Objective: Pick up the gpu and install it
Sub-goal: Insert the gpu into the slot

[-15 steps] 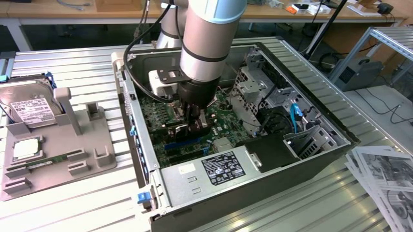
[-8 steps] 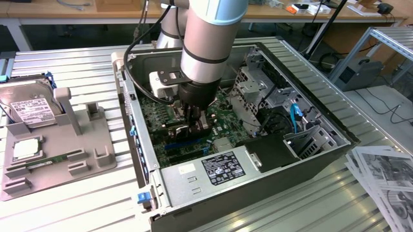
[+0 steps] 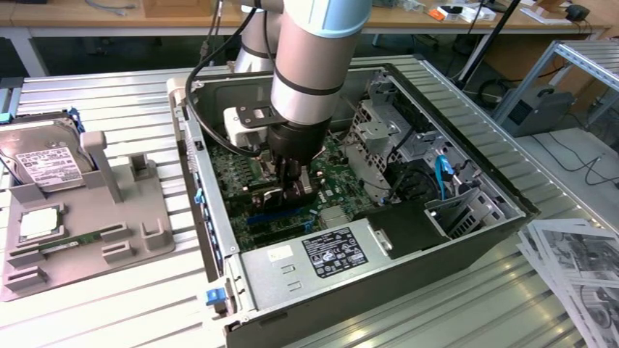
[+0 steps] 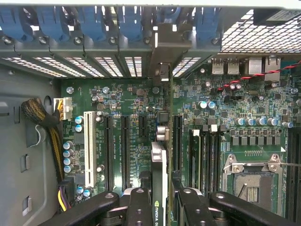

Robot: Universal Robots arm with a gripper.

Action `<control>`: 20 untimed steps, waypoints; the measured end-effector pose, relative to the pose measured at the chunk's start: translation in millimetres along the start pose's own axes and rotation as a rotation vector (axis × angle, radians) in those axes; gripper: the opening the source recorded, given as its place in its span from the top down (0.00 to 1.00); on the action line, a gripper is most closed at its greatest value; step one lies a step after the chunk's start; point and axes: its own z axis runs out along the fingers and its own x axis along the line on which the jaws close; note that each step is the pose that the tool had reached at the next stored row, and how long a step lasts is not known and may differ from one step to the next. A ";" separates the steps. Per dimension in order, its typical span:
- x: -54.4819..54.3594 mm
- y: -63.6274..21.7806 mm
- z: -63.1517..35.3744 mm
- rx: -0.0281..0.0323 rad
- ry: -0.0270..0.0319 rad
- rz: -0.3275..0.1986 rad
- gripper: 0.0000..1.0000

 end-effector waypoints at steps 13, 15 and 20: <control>-0.5 0.0 0.1 -0.0001 0.0001 -0.006 0.73; -0.5 0.0 1.3 -0.0003 0.0004 -0.006 0.73; -0.4 0.0 2.3 -0.0001 0.0002 -0.006 0.73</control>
